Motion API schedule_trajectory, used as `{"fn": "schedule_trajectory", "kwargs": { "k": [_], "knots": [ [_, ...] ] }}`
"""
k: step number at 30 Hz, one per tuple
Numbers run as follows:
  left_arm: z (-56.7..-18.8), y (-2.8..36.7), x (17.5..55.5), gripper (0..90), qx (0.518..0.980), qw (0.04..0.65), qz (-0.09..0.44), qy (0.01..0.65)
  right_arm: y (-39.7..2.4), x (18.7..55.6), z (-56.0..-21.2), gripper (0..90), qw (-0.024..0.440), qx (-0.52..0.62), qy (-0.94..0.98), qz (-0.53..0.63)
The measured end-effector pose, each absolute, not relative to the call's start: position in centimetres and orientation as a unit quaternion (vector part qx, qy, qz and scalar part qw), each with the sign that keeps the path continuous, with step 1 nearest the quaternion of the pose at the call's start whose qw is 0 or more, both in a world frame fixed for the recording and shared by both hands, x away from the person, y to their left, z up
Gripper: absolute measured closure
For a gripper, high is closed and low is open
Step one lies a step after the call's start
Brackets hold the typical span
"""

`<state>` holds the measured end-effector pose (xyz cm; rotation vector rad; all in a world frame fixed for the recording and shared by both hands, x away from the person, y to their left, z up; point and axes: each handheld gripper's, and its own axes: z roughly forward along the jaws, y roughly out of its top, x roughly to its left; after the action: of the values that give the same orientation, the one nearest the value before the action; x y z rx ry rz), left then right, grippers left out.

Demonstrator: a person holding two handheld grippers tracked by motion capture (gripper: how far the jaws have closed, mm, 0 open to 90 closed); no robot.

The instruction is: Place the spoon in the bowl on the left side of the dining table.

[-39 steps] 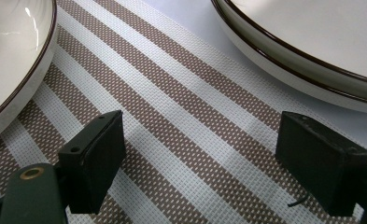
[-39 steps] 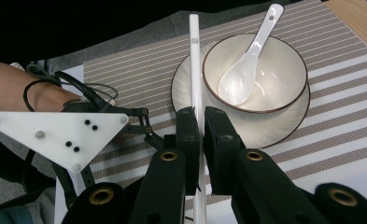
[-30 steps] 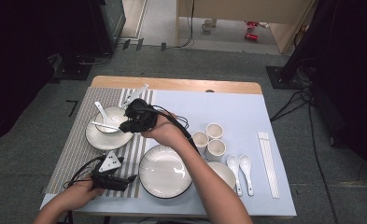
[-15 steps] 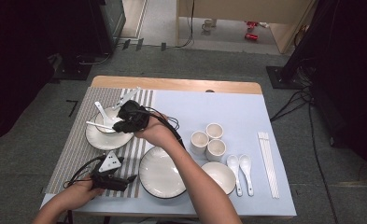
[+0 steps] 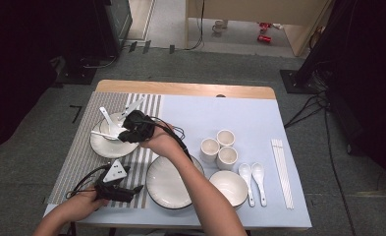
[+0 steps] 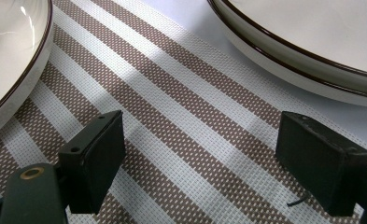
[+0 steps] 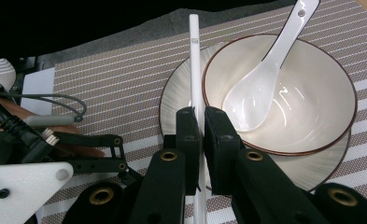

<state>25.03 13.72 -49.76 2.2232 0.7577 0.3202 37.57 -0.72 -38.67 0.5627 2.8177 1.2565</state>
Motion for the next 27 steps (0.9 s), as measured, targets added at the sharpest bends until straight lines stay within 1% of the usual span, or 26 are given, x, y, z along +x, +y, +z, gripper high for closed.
{"fn": "schedule_trajectory", "kwargs": {
  "k": [9,27],
  "knots": [
    [-49.7,13.7,25.0,15.9,0.870,0.374,0.125,0.295,-0.4,37.7,-39.9,85.1,0.008,0.173,0.900,0.400],
    [-49.8,13.8,24.9,15.9,0.870,0.377,0.123,0.292,1.1,37.6,-41.9,85.1,-0.003,0.153,0.907,0.393]
  ]
}}
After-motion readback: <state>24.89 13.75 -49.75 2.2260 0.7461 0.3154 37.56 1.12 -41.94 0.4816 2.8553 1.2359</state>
